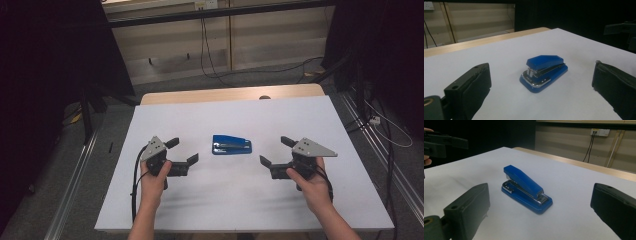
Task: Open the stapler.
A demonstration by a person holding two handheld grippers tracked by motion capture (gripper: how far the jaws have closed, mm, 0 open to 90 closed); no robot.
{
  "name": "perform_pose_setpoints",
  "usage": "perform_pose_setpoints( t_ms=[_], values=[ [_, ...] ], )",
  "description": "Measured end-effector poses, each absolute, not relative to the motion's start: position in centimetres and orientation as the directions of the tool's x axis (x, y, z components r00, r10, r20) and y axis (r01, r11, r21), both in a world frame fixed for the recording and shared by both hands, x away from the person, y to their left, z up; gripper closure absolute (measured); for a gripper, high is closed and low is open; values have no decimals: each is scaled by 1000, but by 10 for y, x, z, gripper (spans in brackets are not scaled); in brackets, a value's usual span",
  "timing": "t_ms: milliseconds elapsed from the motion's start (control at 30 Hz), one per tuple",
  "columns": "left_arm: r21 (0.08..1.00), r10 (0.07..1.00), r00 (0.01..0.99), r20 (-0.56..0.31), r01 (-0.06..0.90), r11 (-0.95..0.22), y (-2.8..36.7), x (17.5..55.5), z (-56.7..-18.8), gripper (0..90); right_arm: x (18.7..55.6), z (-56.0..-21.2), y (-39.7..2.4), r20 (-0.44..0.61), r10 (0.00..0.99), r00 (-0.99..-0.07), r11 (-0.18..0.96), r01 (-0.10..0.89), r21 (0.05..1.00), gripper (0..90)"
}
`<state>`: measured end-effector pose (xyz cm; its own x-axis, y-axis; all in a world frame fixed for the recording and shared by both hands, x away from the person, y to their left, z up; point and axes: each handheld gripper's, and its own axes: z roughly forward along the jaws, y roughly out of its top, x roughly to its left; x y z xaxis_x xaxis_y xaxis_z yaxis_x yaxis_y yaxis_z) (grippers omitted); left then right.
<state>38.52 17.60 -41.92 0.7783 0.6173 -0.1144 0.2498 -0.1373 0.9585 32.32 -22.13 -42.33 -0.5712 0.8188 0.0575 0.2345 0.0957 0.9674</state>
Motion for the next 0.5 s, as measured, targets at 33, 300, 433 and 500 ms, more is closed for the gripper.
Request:
perform_pose_setpoints(
  t_ms=[33, 300, 433, 500],
  values=[
    [959, 617, 778, -114, 250, -137, 176, 385, -419, 24, 324, -423, -221, 62, 820, -569, 91, 236, 968, 21],
    [955, 588, 797, -135, 263, -138, 162, 399, -416, 26, 333, -430, -218, 85, 843, -531, 80, 281, 956, 15],
    [952, 587, 797, -142, 273, -141, 156, 409, -415, 28, 336, -430, -214, 81, 840, -536, 90, 285, 954, 26],
    [951, 590, 795, -141, 275, -142, 153, 414, -414, 30, 338, -429, -212, 87, 837, -540, 91, 294, 951, 26]
  ],
)
